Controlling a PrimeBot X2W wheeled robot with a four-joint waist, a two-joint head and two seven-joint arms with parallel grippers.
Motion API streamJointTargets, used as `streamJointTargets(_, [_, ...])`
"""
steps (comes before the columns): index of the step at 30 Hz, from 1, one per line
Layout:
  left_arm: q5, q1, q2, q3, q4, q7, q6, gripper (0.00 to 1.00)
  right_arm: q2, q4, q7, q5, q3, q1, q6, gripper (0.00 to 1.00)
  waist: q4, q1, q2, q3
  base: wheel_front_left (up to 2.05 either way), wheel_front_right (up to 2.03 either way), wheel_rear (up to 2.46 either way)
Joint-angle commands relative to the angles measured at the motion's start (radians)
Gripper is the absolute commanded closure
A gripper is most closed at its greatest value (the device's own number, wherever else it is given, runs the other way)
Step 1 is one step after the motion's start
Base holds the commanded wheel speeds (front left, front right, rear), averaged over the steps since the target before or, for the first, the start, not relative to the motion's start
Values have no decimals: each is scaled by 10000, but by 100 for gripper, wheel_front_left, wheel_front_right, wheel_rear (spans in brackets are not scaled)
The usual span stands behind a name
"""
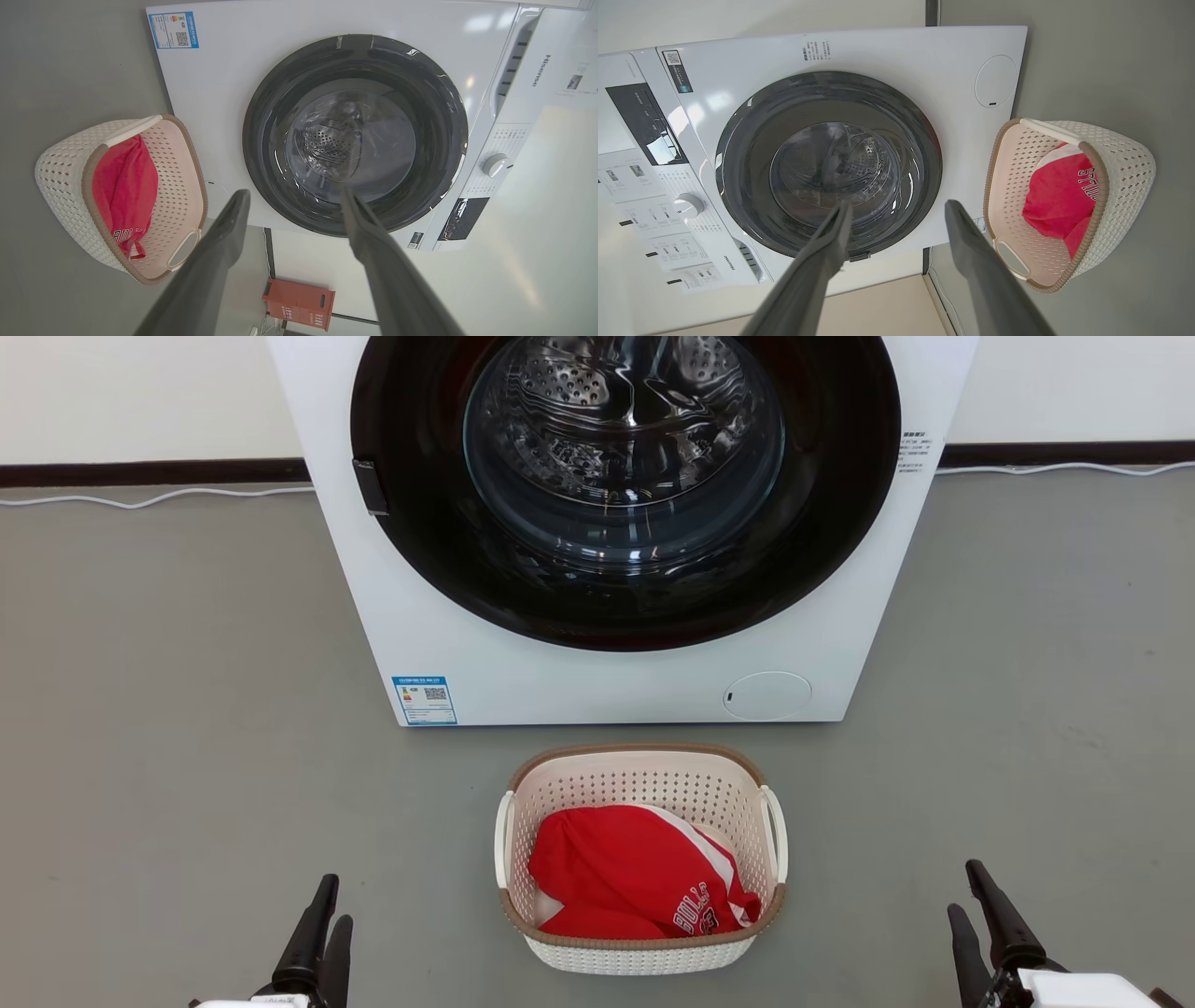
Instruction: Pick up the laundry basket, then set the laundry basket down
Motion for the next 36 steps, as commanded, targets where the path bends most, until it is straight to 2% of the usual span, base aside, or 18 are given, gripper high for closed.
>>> streamJointTargets(1, [26,-339,26,-48,-317,-88,-7,0,-85,-299,-129,-56,50,-262,11,0,2,16,0,-13,0,0,0])
streamJointTargets(3, [50,-320,30,-83,-340,-146,-8,0,-97,-333,-195,-135,88,-237,12,0,4,22,0,-30,0,0,0])
streamJointTargets(8, [210,-290,39,-152,-389,-293,-11,0,-102,-440,-345,-505,99,-196,15,0,5,1,0,-11,0,0,0])
streamJointTargets(15, [747,-325,51,-172,-431,-498,-15,0,-97,-606,-550,-1468,120,-181,20,0,-3,0,0,-8,0,0,0])
streamJointTargets(30, [2867,-433,75,-255,-749,-908,113,0,-157,-964,-961,-4209,385,-249,29,0,-31,0,0,-32,0,0,0])
streamJointTargets(36, [4142,-468,86,-539,-747,-1085,256,0,-252,-1017,-1138,-5346,561,-302,32,0,-23,0,0,-55,0,0,0])
